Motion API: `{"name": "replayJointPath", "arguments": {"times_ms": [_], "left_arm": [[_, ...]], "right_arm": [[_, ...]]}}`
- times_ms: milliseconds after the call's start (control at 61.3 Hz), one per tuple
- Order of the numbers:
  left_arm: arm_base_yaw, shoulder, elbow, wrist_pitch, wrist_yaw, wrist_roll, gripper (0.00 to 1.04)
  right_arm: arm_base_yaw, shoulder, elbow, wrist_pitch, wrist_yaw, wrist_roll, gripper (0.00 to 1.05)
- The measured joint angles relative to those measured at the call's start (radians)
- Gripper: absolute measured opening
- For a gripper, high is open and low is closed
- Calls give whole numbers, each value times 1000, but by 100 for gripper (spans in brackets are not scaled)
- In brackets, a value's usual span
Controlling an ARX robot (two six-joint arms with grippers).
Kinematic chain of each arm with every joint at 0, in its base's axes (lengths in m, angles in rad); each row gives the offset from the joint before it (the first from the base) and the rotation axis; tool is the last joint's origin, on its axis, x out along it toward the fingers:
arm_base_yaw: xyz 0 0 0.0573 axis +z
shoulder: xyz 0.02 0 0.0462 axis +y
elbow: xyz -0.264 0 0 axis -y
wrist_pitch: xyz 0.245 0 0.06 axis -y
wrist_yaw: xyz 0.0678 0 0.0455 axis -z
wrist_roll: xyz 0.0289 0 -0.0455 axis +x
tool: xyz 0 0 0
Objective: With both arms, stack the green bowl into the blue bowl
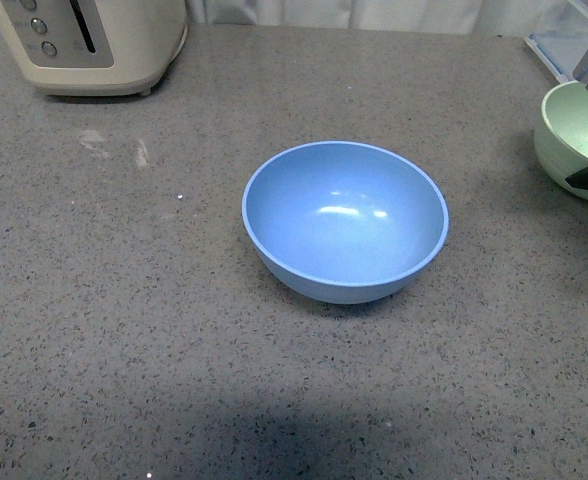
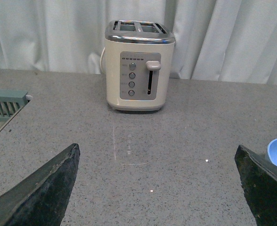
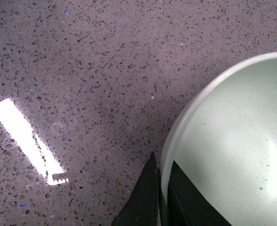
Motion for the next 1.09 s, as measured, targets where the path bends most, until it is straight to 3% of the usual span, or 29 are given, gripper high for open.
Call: {"name": "replayJointPath", "arguments": {"times_ms": [163, 326, 506, 702, 1093], "left_arm": [[0, 0, 0, 0, 0, 0, 98], [0, 0, 0, 0, 0, 0, 98], [0, 0, 0, 0, -1, 0, 98], [0, 0, 0, 0, 0, 0, 98], [0, 0, 0, 0, 0, 0, 98]], "right_arm": [[6, -10, 12, -9, -12, -11, 1], [69, -104, 66, -102, -73, 10, 1], [255, -282, 92, -343, -194, 2, 1], [363, -325, 45, -456, -217, -30, 1], [454, -305, 8, -404, -216, -43, 1]]}}
